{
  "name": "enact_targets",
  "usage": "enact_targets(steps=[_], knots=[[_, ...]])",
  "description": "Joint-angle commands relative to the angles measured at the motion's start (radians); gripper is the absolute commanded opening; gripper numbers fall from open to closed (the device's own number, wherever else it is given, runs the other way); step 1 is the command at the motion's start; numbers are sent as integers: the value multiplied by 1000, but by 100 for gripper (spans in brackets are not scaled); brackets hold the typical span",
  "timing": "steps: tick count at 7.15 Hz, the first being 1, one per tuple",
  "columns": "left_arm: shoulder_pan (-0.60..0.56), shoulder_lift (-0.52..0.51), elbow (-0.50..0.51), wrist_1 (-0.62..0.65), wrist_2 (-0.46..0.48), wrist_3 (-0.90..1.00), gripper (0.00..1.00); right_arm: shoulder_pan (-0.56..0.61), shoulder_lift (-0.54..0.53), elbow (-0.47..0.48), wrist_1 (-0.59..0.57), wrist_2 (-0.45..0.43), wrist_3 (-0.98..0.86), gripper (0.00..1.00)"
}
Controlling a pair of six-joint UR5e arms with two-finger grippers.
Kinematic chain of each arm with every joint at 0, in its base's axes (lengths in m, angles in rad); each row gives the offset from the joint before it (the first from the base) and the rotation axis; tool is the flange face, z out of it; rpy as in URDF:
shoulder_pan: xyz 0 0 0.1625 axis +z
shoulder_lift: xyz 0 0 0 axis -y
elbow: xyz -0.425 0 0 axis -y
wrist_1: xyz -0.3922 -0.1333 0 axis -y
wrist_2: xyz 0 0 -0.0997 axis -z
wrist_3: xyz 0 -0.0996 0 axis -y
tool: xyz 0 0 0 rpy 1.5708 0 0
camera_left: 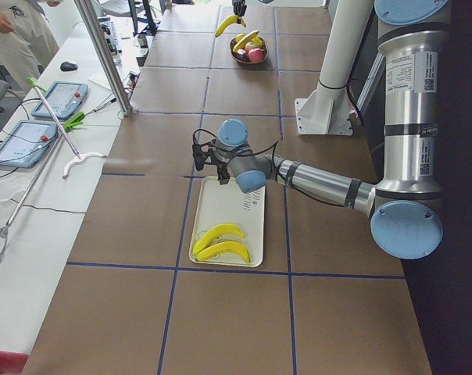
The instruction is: Transfer all bananas from basket to plate
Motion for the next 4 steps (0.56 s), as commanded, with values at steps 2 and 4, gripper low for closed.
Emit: enact_targets(steps=[2,4], knots=[[56,-108,4,-42,2,-137,100,-183,222,11,2,-75,362,1],[105,-183,14,-42,4,-278,100,-347,302,44,0,-263,527,1]])
